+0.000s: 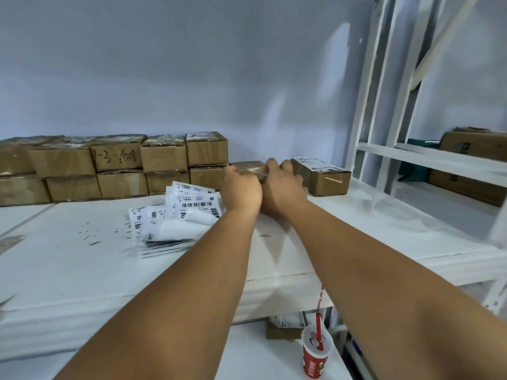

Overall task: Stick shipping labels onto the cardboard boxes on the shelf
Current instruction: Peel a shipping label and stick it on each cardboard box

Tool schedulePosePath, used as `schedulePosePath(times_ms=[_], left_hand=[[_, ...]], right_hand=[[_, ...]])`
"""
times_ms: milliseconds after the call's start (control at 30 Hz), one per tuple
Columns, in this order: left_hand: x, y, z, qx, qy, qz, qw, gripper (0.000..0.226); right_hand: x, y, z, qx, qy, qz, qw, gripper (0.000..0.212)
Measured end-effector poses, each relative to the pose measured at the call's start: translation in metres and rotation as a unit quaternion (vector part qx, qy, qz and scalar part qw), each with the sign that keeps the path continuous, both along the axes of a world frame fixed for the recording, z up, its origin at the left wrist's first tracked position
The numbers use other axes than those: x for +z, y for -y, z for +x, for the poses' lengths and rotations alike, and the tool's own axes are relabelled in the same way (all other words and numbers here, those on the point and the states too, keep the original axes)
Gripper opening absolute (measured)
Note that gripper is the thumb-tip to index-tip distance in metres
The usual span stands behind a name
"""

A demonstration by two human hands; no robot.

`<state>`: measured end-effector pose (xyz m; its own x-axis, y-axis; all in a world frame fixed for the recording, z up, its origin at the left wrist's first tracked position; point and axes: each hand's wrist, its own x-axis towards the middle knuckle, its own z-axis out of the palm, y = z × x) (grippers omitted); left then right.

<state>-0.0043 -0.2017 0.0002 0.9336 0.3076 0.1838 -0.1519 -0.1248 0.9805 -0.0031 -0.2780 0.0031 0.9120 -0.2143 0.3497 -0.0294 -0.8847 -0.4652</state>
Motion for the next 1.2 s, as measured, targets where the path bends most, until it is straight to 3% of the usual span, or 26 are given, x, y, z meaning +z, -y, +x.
schedulePosePath(times_ms=[133,267,400,533,633,700,800,933,967,1033,1100,1200], left_hand=[[-0.002,0.000,-0.002,-0.028,-0.059,-0.045,0.997,0.036],[-0.003,0.002,-0.006,-0.062,-0.041,-0.023,0.997,0.047],[0.000,0.001,-0.015,-0.056,0.047,0.100,0.992,0.051],[0.009,0.007,-0.040,-0.051,0.203,0.217,0.954,0.051],[0.024,0.005,-0.059,-0.046,0.243,0.282,0.927,0.042],[0.037,-0.009,-0.065,-0.027,0.194,0.410,0.891,0.035],[0.052,-0.043,-0.069,-0.022,0.054,0.587,0.808,0.023],[0.049,-0.087,-0.067,-0.123,-0.019,0.688,0.715,0.010],[0.047,-0.095,-0.067,-0.139,-0.028,0.695,0.705,0.007],[0.038,-0.107,-0.068,-0.153,-0.054,0.672,0.723,0.024],[0.027,-0.117,-0.071,-0.153,-0.067,0.613,0.773,0.048],[0.013,-0.124,-0.074,-0.143,-0.058,0.533,0.832,0.044]], right_hand=[[0.006,0.011,-0.026,0.010,-0.027,-0.013,1.000,0.058],[0.005,0.022,-0.038,0.047,-0.044,-0.009,0.998,0.056],[-0.004,0.035,-0.049,0.120,0.012,0.060,0.991,0.050],[-0.006,0.039,-0.057,0.148,0.049,0.048,0.987,0.035],[0.000,0.039,-0.064,0.161,0.054,0.024,0.985,0.032],[0.002,0.037,-0.069,0.157,0.042,0.027,0.986,0.036],[0.002,0.034,-0.077,0.130,0.017,0.024,0.991,0.048],[0.001,0.029,-0.081,0.114,0.017,0.027,0.993,0.054],[0.001,0.028,-0.082,0.111,0.017,0.030,0.993,0.055],[-0.001,0.025,-0.082,0.103,0.021,0.036,0.994,0.057],[-0.002,0.020,-0.083,0.092,0.029,0.033,0.995,0.057],[-0.004,0.012,-0.082,0.080,0.040,0.022,0.996,0.056]])
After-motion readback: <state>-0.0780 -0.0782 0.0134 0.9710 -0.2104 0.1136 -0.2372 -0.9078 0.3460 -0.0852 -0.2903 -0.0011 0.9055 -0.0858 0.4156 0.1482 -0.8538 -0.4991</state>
